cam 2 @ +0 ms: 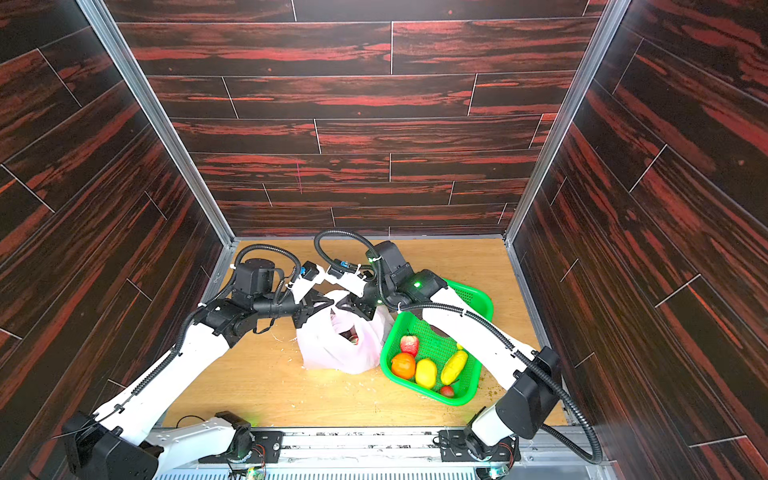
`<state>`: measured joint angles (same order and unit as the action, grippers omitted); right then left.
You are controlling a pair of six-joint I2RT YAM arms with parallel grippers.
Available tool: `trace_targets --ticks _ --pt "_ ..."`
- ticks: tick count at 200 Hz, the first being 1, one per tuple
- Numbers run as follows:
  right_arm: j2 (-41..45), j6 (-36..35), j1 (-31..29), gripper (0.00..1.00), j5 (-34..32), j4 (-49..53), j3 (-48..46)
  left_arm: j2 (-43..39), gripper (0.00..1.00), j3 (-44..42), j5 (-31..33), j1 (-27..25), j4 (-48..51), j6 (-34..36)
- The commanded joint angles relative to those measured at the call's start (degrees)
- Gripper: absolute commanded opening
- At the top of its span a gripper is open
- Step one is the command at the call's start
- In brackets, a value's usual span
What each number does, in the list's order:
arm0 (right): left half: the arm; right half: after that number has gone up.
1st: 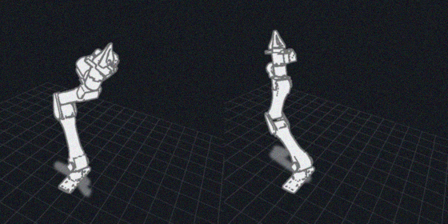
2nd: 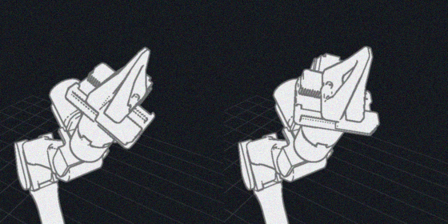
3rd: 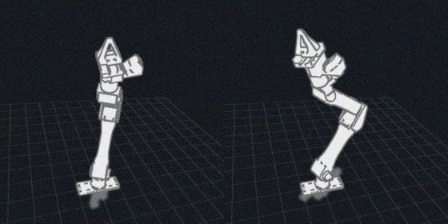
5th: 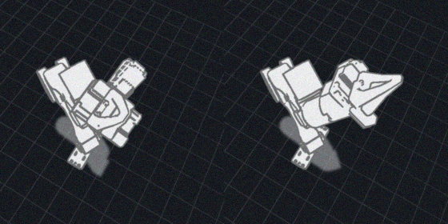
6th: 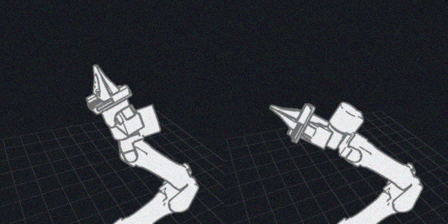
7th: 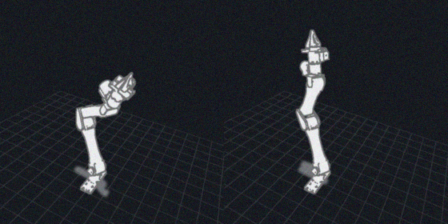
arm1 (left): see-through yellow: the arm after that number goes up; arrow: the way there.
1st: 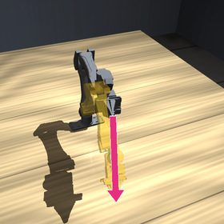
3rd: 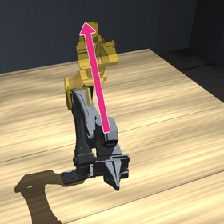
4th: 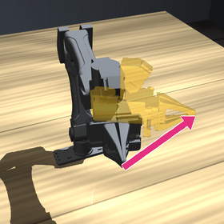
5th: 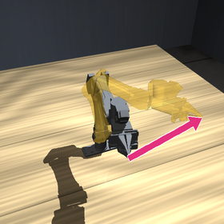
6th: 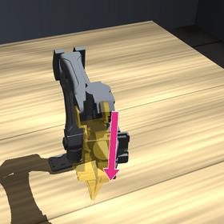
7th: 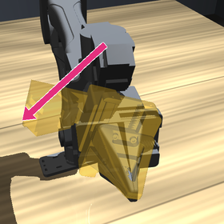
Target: Place the fake fruits into the plastic bag and tie a complex knot
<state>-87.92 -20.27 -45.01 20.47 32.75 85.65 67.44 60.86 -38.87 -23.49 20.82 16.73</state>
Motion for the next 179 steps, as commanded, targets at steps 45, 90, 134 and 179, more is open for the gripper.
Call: trace_targets --ticks 45,90,134,179 --pt "2.93 0.25 -0.08 0.0 -4.1 -3.61 -3.72 -7.29 0.41 -2.52 5.38 1.27 -4.58 -4.43" --pt "5.83 0.85 -0.12 0.0 -7.54 -9.68 -7.12 -12.06 0.61 -10.04 4.86 7.99 -15.54 -18.88" --pt "9.34 0.54 -0.12 0.0 -9.14 -17.4 -11.88 -9.34 0.62 -12.46 7.56 12.77 -17.89 -20.5" --pt "9.6 0.67 -0.14 0.0 -6.68 -18.43 -12.68 1.37 0.58 -13.88 -2.01 12.99 -34.54 -16.9"
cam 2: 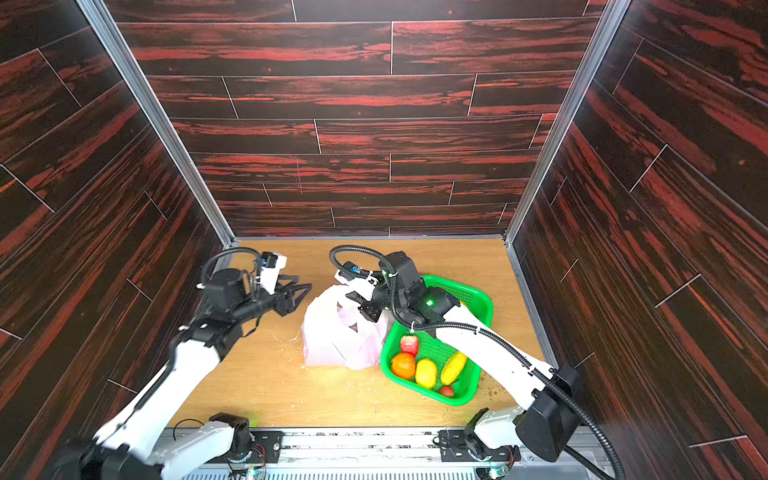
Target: Place the fake fruits into the plastic bag and tie a complex knot
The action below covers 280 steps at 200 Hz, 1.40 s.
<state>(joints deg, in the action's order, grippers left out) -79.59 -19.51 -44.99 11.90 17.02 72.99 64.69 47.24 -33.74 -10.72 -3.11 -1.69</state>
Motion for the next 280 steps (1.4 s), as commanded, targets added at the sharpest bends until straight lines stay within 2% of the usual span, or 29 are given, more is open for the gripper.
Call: trace_targets --ticks 1,20,57,85,112,127,170,280 --pt "1.28 -0.09 -0.13 0.0 1.98 -2.69 -0.03 4.35 0.58 -0.24 -7.49 0.2 -10.86 1.52" --pt "1.36 0.32 -0.14 0.0 1.77 -3.15 -0.35 8.86 0.58 0.16 -15.69 0.17 -14.74 3.36" --pt "1.18 0.46 -0.1 0.0 2.06 -3.51 -0.57 13.95 0.59 -0.94 -21.01 -1.35 -17.94 3.6" --pt "1.66 -0.09 -0.16 0.0 1.08 -4.33 -1.18 15.05 0.6 -0.66 -25.98 -2.7 -16.23 4.72" --pt "1.98 -0.09 -0.05 0.0 0.6 -5.01 -1.8 15.14 0.6 1.22 -27.25 -4.39 -7.25 10.89" --pt "2.18 0.08 -0.01 0.0 0.18 -5.86 -2.47 15.09 0.6 1.37 -28.06 -5.33 -5.58 12.09" --pt "3.48 0.44 0.26 0.0 -0.38 -9.85 -5.66 13.3 0.6 1.36 -29.37 -6.83 -4.76 12.39" --pt "4.71 2.43 0.28 0.0 5.1 -18.41 -12.37 13.52 0.62 2.75 -29.22 -7.69 -6.23 10.62"
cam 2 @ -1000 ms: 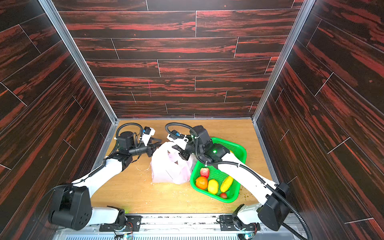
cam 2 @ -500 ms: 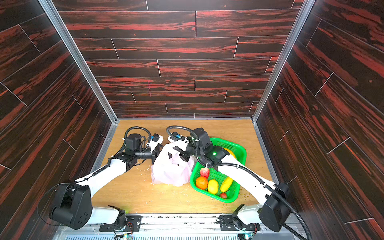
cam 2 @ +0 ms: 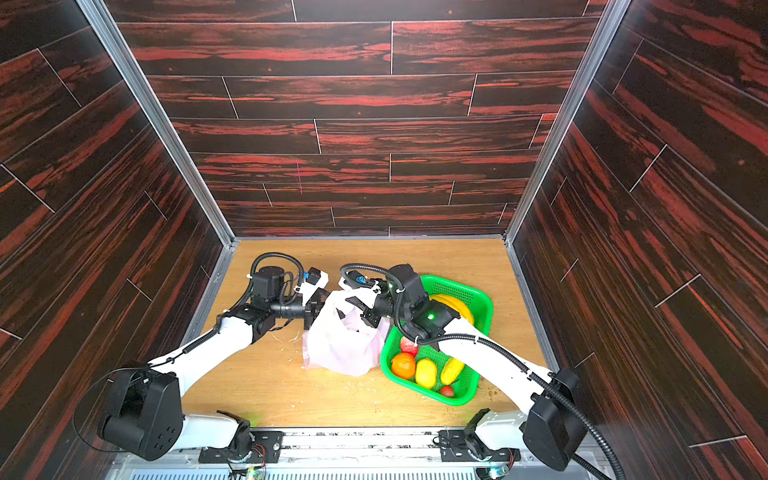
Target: Place the fake fruits into the plastic bag and tie a complex knot
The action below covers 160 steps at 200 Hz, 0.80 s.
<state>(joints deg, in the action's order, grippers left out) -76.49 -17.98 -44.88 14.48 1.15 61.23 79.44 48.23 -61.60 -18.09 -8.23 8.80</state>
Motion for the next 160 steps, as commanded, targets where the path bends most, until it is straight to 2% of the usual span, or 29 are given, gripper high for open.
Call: trace_targets --ticks 1,49,86,134,160 --pt "1.56 0.96 0.16 0.0 2.55 -2.63 -0.6 -1.18 0.62 1.73 -1.34 -0.39 -1.19 0.11" --pt "1.0 2.6 0.15 0.0 4.33 -4.67 -0.97 -0.74 0.59 2.04 -1.56 -0.46 -1.81 -0.75" --pt "1.44 0.28 0.63 0.0 -2.86 -5.12 -1.96 -1.47 0.6 1.64 -1.59 -0.46 -0.65 0.5" --pt "0.79 -1.66 0.75 0.0 -4.46 -8.27 -2.64 -1.85 0.62 2.01 -2.26 -0.46 1.85 2.32" --pt "0.72 -1.59 0.81 0.0 -3.07 -9.3 -3.22 -1.93 0.62 2.04 -1.69 -0.46 1.12 1.67"
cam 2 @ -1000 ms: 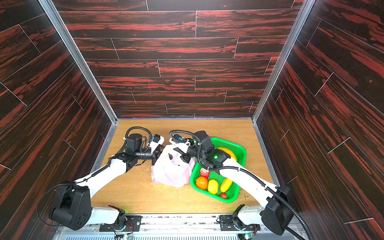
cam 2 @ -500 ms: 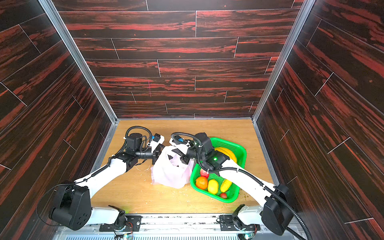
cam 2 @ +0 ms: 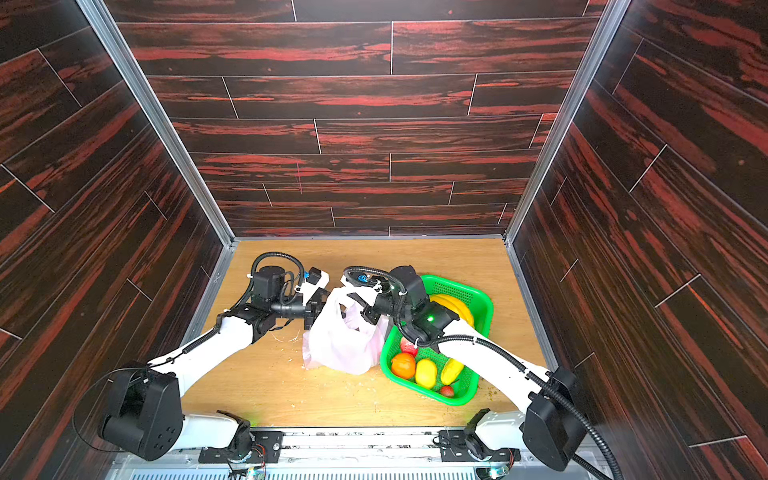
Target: Place the fake fruits into the plastic bag and tie a complex knot
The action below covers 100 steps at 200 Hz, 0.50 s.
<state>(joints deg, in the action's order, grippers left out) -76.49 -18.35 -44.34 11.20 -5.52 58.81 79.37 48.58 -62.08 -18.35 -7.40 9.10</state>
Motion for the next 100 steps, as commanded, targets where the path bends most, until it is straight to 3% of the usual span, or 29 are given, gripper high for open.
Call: trace_targets --ticks 1,100 --pt "0.72 -1.19 0.24 0.0 0.31 -2.6 -0.84 -1.82 0.62 1.69 -1.2 -0.2 0.15 1.23" --pt "0.46 1.09 0.21 0.0 6.1 -1.75 -2.35 -2.26 0.62 1.96 0.41 -0.17 -2.97 -2.32"
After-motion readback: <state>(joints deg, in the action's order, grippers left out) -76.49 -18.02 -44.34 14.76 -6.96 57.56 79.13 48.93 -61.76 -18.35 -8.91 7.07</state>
